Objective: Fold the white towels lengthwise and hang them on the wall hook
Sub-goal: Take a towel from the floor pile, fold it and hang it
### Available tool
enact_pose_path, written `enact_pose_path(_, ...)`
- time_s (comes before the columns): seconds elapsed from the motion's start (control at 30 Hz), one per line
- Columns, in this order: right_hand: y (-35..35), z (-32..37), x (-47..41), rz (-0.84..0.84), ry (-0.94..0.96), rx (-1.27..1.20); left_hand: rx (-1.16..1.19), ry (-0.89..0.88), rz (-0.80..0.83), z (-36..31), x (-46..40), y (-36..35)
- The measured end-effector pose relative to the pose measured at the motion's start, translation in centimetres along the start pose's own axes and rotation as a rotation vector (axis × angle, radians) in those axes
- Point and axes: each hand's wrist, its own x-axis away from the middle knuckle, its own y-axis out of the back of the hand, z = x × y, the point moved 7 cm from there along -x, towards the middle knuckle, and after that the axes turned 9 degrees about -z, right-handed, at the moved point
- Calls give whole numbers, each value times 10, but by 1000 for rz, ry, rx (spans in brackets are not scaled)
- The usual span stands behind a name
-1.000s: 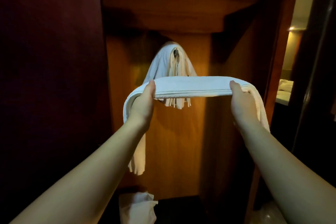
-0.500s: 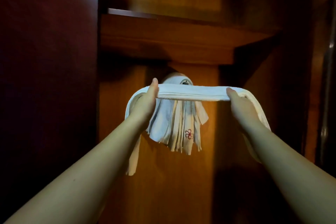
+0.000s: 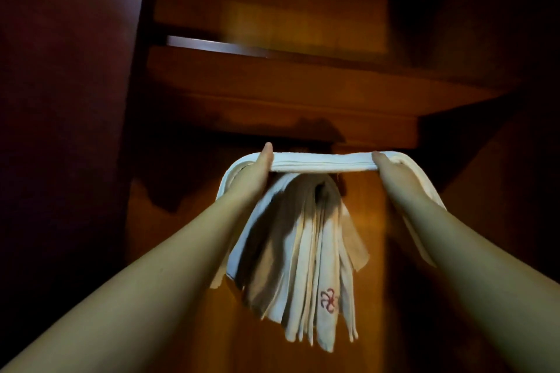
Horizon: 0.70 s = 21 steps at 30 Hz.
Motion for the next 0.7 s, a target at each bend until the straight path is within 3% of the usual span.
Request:
enact_pose_path(0.37,-81,-45,-61,147,-107,-175,27,139,-40,38,-61,-28)
enact_pose_path(0.57,-84,-85,-55,96,-195,-209,13,128,-137,59,-55,-34)
enact_pose_path(0.7,-91,-105,-34,98,-235,-217,4,184,-112,83,-52,-44)
